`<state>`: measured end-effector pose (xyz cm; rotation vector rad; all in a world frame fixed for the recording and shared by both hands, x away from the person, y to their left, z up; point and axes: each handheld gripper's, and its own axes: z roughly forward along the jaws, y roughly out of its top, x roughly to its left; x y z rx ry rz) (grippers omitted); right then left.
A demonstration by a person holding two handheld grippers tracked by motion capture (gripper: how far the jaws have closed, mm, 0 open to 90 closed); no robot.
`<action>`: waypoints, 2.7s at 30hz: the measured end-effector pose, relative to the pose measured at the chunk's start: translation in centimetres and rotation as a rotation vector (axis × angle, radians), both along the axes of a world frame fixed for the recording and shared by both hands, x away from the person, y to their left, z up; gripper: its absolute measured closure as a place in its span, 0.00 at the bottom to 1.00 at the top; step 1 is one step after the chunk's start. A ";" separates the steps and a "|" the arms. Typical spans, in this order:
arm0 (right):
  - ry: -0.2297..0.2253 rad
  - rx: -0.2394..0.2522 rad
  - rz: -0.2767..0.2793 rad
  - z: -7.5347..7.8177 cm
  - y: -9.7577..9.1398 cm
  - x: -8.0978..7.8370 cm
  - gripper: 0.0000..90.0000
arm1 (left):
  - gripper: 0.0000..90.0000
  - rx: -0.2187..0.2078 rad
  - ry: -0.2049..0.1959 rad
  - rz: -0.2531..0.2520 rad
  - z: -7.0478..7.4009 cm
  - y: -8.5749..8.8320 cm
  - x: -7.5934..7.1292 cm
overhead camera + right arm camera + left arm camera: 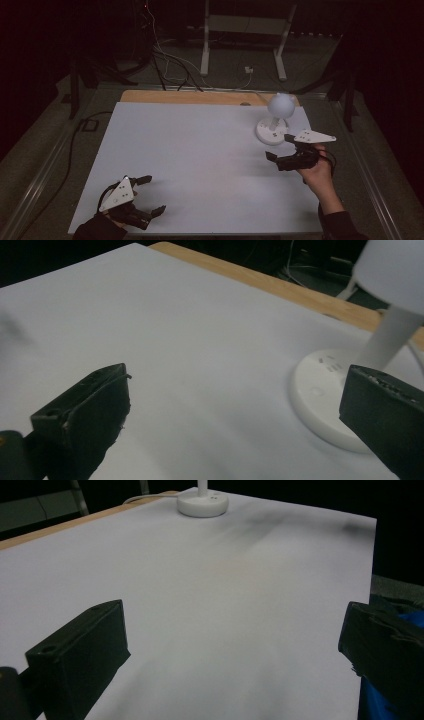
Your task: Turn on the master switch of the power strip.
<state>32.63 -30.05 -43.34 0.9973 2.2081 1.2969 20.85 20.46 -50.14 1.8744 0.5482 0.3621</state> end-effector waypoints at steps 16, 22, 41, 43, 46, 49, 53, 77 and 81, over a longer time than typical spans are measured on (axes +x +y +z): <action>-0.005 0.006 -0.085 0.1 -2.2 2.3 0.00 | 0.00 -0.006 0.005 -0.002 0.0 0.0 0.0; 0.015 0.016 -0.111 -0.3 -2.8 3.4 0.00 | 0.00 -0.018 0.009 0.002 0.0 0.1 0.0; 0.097 0.010 -0.121 -2.0 -4.2 7.4 0.00 | 0.00 -0.022 0.003 0.005 0.1 0.1 0.0; 0.101 0.015 -0.124 -2.3 -4.3 7.7 0.00 | 0.00 -0.024 0.003 0.004 0.1 0.1 0.0; 0.105 0.023 -0.133 -2.8 -4.5 8.1 0.00 | 0.00 -0.024 0.001 0.004 0.1 0.1 0.0; 0.107 0.008 -0.143 -3.1 -4.7 8.4 0.00 | 0.00 -0.028 -0.002 0.005 0.1 0.1 0.0; 0.080 -0.001 -0.158 -3.5 -5.0 8.9 0.00 | 0.00 -0.024 0.000 0.003 0.1 0.1 0.0; 0.112 0.043 -0.328 -5.1 -5.4 10.4 0.00 | 0.00 -0.013 0.005 0.006 -0.1 0.0 0.1; 0.108 0.056 -0.341 -5.0 -5.3 10.4 0.01 | 0.00 -0.014 0.005 0.007 -0.1 0.0 0.1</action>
